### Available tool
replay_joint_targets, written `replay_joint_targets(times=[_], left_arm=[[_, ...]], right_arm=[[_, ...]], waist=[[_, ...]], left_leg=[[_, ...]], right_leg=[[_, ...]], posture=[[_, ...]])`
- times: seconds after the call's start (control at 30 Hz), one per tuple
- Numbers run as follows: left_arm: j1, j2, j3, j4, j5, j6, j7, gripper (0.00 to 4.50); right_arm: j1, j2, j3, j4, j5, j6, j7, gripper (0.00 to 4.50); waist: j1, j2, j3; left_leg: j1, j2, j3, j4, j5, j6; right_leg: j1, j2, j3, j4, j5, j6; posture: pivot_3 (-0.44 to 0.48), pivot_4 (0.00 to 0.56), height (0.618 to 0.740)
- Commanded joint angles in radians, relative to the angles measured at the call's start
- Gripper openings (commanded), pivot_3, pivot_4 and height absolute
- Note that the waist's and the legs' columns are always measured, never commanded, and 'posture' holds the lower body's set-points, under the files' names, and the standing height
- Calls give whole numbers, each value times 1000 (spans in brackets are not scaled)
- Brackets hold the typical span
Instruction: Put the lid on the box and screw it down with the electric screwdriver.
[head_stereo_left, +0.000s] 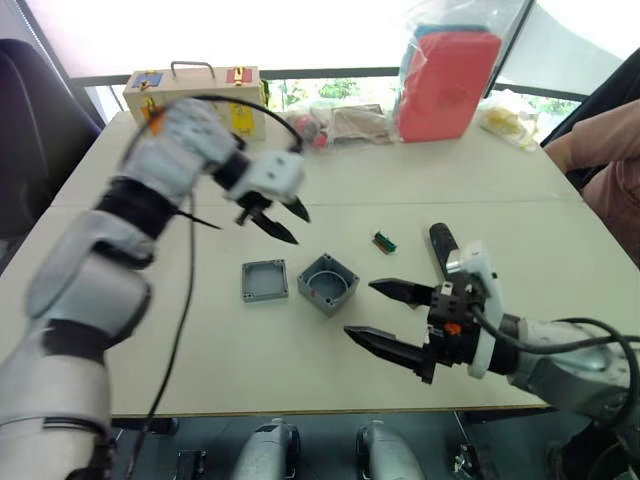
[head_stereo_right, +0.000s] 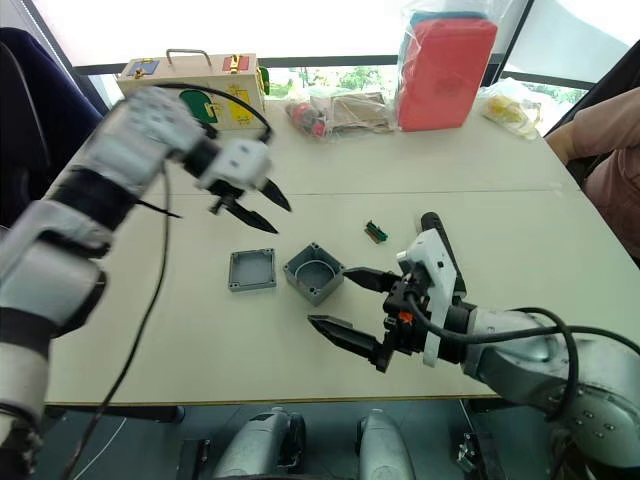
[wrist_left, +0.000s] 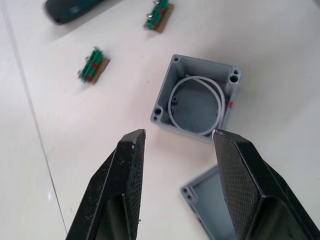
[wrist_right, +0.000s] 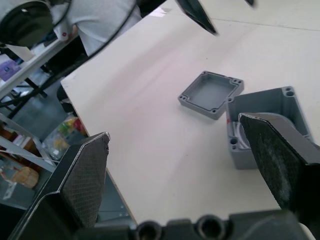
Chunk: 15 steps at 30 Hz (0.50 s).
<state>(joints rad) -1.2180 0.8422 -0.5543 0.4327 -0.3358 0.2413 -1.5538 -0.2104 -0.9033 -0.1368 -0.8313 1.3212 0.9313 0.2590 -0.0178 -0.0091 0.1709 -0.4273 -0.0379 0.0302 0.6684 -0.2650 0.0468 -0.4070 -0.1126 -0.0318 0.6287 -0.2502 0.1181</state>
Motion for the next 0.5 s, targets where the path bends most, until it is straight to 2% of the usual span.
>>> replay_joint_targets(times=[0.03, 0.1, 0.17, 0.23, 0.27, 0.37, 0.5], left_arm=[[86, 46, 138, -279, -14, 613, 305, 2161], [151, 9, 221, -373, 21, 922, 504, 2161], [225, -43, 306, -457, 46, 1125, 643, 2161], [318, -167, 416, -528, 95, 1309, 791, 2161], [347, -233, 470, -537, 110, 1353, 859, 2161], [378, -352, 577, -522, 121, 1373, 994, 2161], [396, -412, 623, -494, 91, 1373, 1106, 2161]], right_arm=[[-105, -10, 103, 31, -134, -7, 74, 4500], [-162, -3, 170, 61, -221, -19, 119, 4500], [-205, 6, 226, 88, -300, -37, 163, 4500], [-242, 40, 279, 141, -384, -73, 209, 4500], [-248, 52, 299, 164, -420, -90, 235, 4500], [-245, 71, 328, 200, -495, -119, 287, 4500], [-233, 94, 338, 206, -549, -124, 309, 4500]], waist=[[10, -1, 0], [22, -1, 1], [29, -1, 1], [29, -1, 0], [31, -1, 0], [33, -4, 1], [30, -3, 1]], left_leg=[[0, 0, 0, 0, 0, 0], [0, -1, -2, 3, 0, 0], [-1, -2, -3, 8, -1, 2], [-1, -2, -2, 10, -2, 3], [0, -2, -2, 10, -2, 3], [-1, -3, -3, 12, -2, 3], [-2, -3, -3, 12, 0, -1]], right_leg=[[0, 0, 0, 0, 0, 0], [2, 0, 0, 0, -1, 2], [4, 1, -1, 2, -2, 4], [4, 0, -1, 2, -3, 4], [5, 0, -1, 3, -3, 4], [5, 0, -1, 3, -3, 4], [4, 0, -1, 4, -2, 4]], posture=[[0, 150, 740], [0, 150, 740], [0, 150, 740], [0, 150, 740], [0, 150, 740], [0, 150, 740], [0, 150, 740]])
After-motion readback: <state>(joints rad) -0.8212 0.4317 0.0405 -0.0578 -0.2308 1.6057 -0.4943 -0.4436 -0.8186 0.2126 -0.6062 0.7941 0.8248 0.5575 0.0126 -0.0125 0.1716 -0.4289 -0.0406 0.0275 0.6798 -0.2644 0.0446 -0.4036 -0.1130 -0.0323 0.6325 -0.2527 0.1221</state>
